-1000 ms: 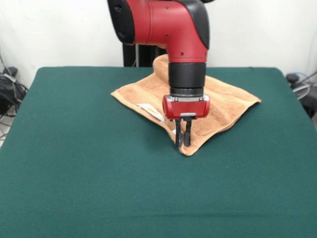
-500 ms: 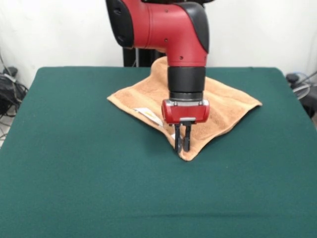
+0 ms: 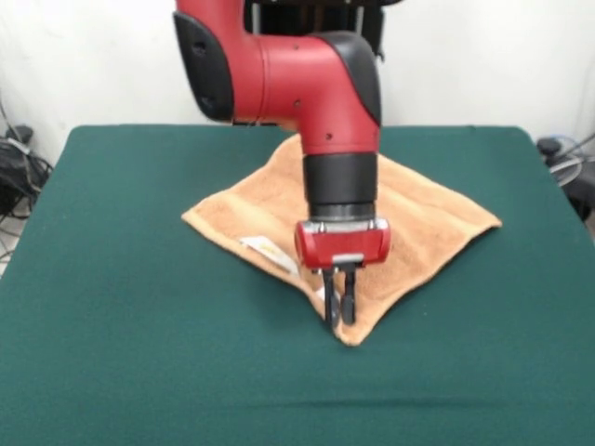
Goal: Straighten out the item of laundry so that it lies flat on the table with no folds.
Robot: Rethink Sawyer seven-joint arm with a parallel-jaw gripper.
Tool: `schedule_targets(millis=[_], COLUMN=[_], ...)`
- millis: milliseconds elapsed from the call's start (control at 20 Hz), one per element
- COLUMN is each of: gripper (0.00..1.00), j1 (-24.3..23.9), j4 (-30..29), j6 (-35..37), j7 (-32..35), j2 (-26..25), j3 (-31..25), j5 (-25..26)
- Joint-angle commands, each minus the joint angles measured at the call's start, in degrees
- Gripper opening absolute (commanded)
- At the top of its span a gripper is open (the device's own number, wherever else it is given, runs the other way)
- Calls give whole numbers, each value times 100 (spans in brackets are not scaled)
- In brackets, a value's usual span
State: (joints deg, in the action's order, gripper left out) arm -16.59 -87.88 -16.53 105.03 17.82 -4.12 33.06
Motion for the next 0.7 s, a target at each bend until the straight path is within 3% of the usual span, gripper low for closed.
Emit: schedule_targets(millis=[50,450,500,700], gripper=[0,0,100,100], j1=[-234,-167,-230,-588], j4=[1733,2377,2324,1734], j6=[1204,1833,1697,1914], j7=[-18,-113,28,110], j2=[-880,-1062,-1056,-915], j3=[-1107,-1322,-1407,-1721], j5=[49,-157,-50,-70])
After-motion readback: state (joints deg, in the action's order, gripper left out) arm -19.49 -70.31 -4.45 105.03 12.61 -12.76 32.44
